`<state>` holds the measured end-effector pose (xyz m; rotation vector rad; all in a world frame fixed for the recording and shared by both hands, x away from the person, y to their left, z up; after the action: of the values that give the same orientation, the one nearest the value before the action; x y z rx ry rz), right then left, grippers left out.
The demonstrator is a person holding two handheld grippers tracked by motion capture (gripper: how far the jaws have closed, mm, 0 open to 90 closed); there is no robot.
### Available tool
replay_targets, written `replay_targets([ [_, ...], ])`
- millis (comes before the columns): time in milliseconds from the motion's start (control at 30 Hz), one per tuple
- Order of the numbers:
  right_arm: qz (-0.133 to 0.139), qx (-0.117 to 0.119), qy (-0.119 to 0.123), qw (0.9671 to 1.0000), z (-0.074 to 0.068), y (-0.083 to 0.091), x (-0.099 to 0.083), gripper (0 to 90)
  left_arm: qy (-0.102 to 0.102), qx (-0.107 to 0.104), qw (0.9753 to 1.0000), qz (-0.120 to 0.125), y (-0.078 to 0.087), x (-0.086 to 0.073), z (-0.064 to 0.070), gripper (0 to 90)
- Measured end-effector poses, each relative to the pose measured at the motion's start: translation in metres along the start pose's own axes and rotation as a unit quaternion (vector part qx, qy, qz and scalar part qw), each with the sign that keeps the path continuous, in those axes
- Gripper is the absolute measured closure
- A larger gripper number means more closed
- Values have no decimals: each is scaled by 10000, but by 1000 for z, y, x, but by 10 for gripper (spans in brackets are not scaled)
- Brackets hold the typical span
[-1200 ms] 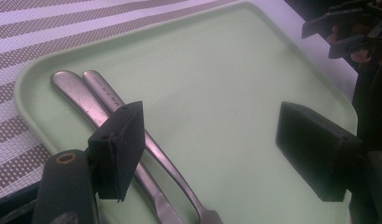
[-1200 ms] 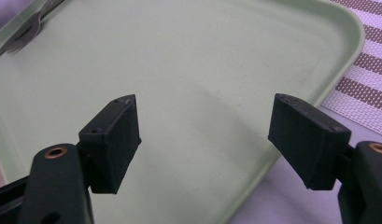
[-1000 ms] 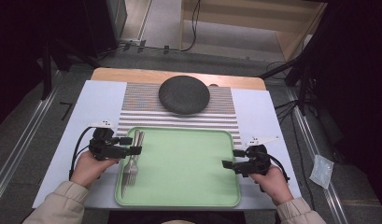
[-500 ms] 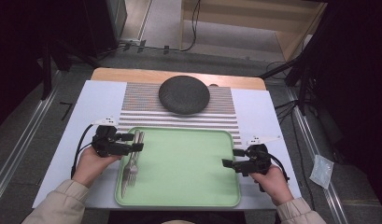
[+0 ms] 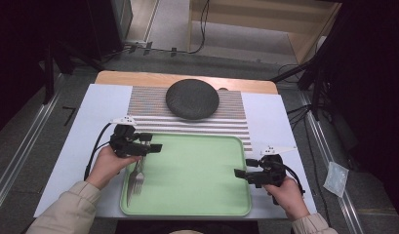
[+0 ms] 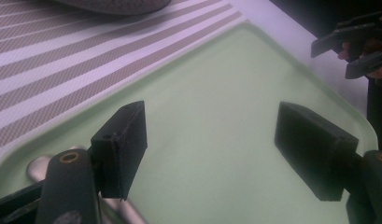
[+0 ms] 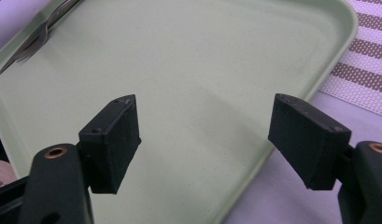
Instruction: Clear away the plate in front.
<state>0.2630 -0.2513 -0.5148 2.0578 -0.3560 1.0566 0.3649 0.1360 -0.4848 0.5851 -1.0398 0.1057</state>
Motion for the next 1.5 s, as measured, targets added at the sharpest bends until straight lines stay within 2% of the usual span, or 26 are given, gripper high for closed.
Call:
replay_targets([
  [167, 15, -37, -33, 10000, 0, 1, -2, 228, -144, 122, 9998, -112, -9, 2, 1, 291],
  [467, -22, -38, -45, 10000, 0, 1, -3, 228, -113, 87, 9999, -96, -20, 7, -1, 290],
  [767, -35, -26, -46, 10000, 0, 1, -3, 228, -188, -64, 9998, -52, -34, 22, -1, 290],
  [833, -32, -23, -48, 10000, 0, 1, -3, 228, -265, -81, 9996, -22, -38, 24, -1, 290],
  [900, -19, -40, -58, 10000, 0, 1, -3, 228, -207, -113, 9997, -47, -42, 27, -1, 290],
  [1000, 2, -41, -71, 10000, 0, 2, -3, 228, -323, -140, 9994, -67, -48, 33, 0, 290],
  [1133, 6, -31, -54, 10000, 0, 1, -3, 228, -353, -203, 9991, -117, -56, 42, -1, 290],
  [1433, -7, -22, -74, 10000, 1, 2, -3, 228, -466, -183, 9986, -158, -70, 58, -10, 290],
  [1500, -41, -22, -54, 10000, 1, 2, -3, 228, -430, -141, 9985, -294, -74, 61, -13, 290],
])
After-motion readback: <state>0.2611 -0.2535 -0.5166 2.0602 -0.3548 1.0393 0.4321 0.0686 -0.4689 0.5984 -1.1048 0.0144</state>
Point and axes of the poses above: each handheld gripper's, and its own axes: y roughly backward along the jaws, x roughly out of its top, z roughly to its right, the point moved 4 cm from there along -y, roughly forward along the jaws, and after that the axes turned 12 degrees about z, right-handed, at the moved point
